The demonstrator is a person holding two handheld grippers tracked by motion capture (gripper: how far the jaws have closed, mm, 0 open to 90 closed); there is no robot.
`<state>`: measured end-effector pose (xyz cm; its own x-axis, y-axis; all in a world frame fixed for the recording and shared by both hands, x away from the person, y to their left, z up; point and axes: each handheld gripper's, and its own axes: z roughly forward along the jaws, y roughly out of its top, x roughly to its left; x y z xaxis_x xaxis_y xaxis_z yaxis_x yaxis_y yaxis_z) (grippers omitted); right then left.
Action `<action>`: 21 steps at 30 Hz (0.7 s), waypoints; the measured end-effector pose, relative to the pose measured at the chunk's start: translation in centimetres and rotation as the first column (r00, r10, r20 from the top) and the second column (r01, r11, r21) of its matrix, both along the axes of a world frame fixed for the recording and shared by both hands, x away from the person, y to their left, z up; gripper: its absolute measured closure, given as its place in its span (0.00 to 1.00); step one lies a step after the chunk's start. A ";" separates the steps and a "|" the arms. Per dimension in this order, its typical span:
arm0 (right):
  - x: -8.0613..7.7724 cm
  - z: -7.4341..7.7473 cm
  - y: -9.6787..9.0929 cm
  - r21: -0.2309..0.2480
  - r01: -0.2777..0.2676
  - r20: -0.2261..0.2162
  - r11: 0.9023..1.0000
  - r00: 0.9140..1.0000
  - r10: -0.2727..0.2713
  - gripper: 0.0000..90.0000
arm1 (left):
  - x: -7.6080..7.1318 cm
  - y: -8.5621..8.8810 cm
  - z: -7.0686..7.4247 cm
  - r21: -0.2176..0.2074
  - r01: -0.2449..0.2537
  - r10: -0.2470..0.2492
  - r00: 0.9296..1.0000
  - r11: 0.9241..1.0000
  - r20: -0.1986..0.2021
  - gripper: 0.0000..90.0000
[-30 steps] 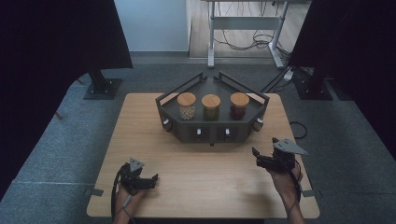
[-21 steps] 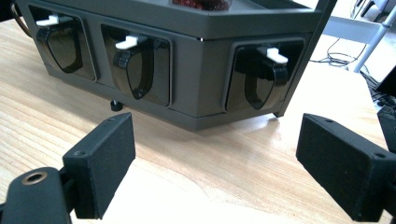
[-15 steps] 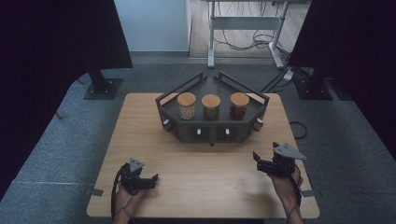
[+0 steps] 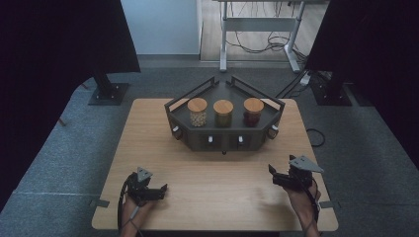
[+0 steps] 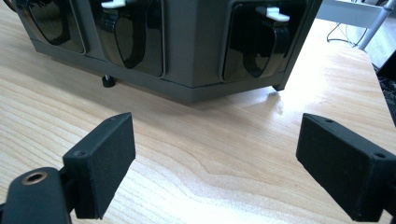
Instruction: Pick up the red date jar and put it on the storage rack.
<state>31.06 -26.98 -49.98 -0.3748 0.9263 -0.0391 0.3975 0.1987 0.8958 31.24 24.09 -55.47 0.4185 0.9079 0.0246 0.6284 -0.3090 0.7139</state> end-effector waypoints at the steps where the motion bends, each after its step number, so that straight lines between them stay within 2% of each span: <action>1: 0.0 -0.1 0.0 0.000 0.000 -0.002 1.000 1.000 0.000 0.12 | 0.0 0.0 0.0 0.000 0.000 0.000 1.000 1.000 0.000 0.03; 21: -0.3 -2.2 -0.3 -0.003 0.014 -0.038 1.000 0.999 -0.014 0.12 | 0.0 0.0 0.0 0.000 -0.002 0.002 1.000 1.000 0.000 0.03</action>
